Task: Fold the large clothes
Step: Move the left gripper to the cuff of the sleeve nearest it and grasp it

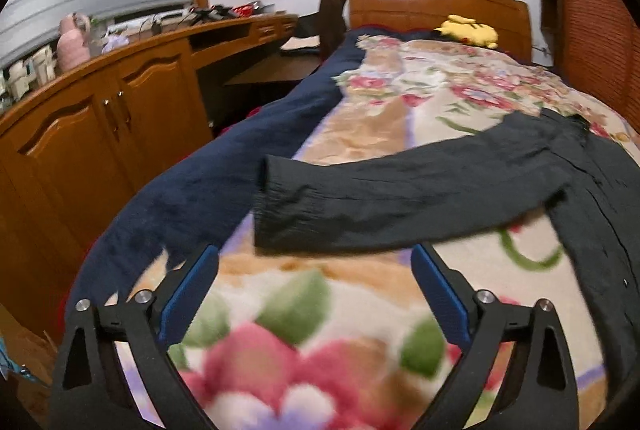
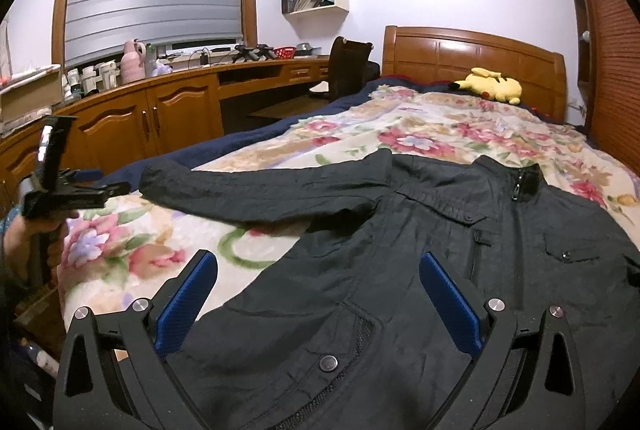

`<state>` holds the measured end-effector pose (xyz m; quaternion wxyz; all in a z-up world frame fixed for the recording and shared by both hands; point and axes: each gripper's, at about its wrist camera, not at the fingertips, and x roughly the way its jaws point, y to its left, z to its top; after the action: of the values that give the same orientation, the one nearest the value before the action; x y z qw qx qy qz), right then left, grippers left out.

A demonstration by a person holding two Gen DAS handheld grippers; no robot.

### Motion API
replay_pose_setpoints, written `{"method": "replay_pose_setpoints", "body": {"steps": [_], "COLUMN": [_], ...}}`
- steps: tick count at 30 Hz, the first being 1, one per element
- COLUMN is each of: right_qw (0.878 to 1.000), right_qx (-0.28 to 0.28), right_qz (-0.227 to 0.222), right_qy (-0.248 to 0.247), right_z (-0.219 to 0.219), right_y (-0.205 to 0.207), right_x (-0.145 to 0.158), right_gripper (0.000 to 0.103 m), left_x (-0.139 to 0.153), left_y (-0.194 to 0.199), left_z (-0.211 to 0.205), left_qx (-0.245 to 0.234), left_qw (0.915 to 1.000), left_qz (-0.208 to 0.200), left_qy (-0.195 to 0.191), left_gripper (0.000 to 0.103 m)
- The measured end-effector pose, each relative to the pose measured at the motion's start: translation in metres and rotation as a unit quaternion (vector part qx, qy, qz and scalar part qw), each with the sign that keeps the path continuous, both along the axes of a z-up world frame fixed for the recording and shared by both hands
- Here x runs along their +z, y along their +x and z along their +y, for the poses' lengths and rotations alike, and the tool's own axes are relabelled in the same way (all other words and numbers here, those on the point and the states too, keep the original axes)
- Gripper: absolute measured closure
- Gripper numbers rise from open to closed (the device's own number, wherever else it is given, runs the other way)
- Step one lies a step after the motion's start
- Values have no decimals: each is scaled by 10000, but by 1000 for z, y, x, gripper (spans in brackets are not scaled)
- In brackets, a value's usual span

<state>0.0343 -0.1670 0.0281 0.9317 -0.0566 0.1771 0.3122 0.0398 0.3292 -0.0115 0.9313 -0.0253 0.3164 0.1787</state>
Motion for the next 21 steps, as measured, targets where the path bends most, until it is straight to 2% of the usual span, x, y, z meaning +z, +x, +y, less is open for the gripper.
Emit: {"method": "replay_pose_setpoints", "body": {"steps": [2,4,7,14,21], "right_qw": [10000,10000,9999,9997,9991], "right_qx": [-7,-18,-19,-11,123], "right_qz": [-10,-2,33,152,302], "right_qy": [-39,-79,-110,-215,-272], "right_z": [-6,-7,-12,32,31], "right_y": [2,3,3,-10,-11], "right_x": [0,0,0,2,3], "right_gripper": [2,2,2,2,2], "left_x": [-2,-6,-8,-15,-39], "left_y": [7,17,30,59,72], "left_z": [13,25,35,50,65], "left_qx": [41,69,105,262,547], "left_qw": [9999,9993,9986,9971,9914], "left_qz": [69,180,262,481,794], "left_qy": [-149,-314,-448,-536,-888], "left_gripper": [14,25,29,29,29]}}
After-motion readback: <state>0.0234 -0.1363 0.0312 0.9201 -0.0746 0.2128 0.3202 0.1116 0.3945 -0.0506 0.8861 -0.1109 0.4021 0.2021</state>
